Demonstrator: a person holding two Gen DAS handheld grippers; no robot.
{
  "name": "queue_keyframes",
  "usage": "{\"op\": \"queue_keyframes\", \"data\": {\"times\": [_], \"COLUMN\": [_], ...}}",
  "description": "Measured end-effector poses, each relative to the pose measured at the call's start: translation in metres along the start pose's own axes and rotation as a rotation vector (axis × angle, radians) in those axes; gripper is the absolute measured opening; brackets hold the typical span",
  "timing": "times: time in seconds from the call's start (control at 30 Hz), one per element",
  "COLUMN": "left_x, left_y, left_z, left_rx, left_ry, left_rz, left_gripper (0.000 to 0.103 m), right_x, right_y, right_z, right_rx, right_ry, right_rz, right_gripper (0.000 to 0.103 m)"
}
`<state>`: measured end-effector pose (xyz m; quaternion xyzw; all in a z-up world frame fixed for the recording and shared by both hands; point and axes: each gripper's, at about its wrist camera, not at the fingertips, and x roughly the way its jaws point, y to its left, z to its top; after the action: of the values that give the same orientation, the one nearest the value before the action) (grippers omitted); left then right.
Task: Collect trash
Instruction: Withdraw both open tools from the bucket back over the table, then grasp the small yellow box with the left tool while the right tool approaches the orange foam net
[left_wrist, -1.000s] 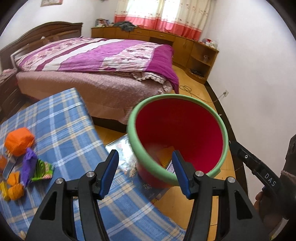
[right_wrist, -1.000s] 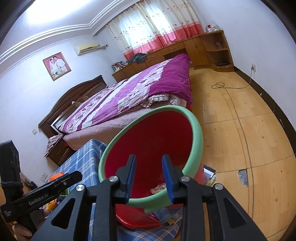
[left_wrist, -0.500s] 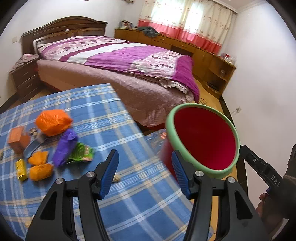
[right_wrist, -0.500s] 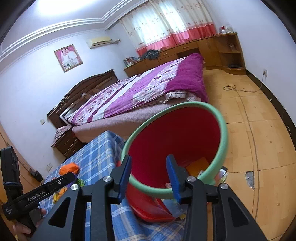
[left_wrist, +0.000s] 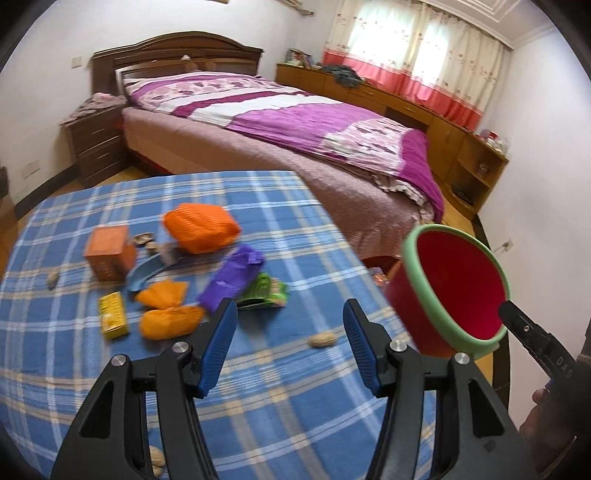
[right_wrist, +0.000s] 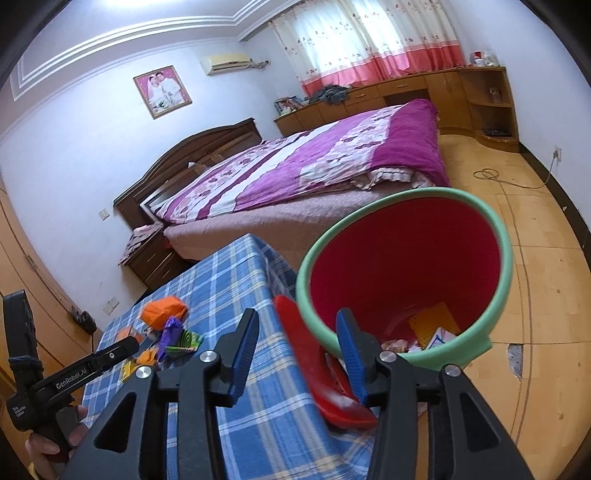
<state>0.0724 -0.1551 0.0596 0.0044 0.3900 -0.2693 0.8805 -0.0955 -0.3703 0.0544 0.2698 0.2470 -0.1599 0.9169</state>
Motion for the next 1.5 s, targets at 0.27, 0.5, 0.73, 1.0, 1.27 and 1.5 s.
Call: {"op": "queue_keyframes", "data": {"times": [0.27,0.5,0.73,1.0,1.27,1.5], "left_x": [-0.004,-0.002,0.005,0.027,0.043,0.049], "left_y": [0.048,0.082,0.115,0.135,0.148,0.151], "left_z": [-0.005,-0.011,-0.013,-0.015,-0.017,-0.019], "left_rx": [-0.084,-0.132,-0.181,-0.203,-0.215,-0.188], "left_ry": [-0.002,0.001,0.018,0.073,0.108,0.107], "left_rz": [0.075,0.150,0.233,0.289,0.294,0.290], "left_gripper": [0.060,0.060,0.060,0.060,0.060,0.035], "right_x": [0.015,0.028,0.038,0.047,0.056,0.066], "right_y": [0.019,0.033,0.043,0.052,0.063,0.083], "right_z": [-0.006,-0.011,-0.015,-0.017,-0.019,-0.021], "right_rx": [-0.028,-0.054,-0.071,-0.087,-0.111,-0.156], "right_ry": [0.049,0.084,0.112,0.143,0.168,0.194], "right_rz": [0.027,0.038,0.042,0.045,0.047,0.073], "right_gripper": [0.048,0.050,0.050,0.050,0.052,0.052]}}
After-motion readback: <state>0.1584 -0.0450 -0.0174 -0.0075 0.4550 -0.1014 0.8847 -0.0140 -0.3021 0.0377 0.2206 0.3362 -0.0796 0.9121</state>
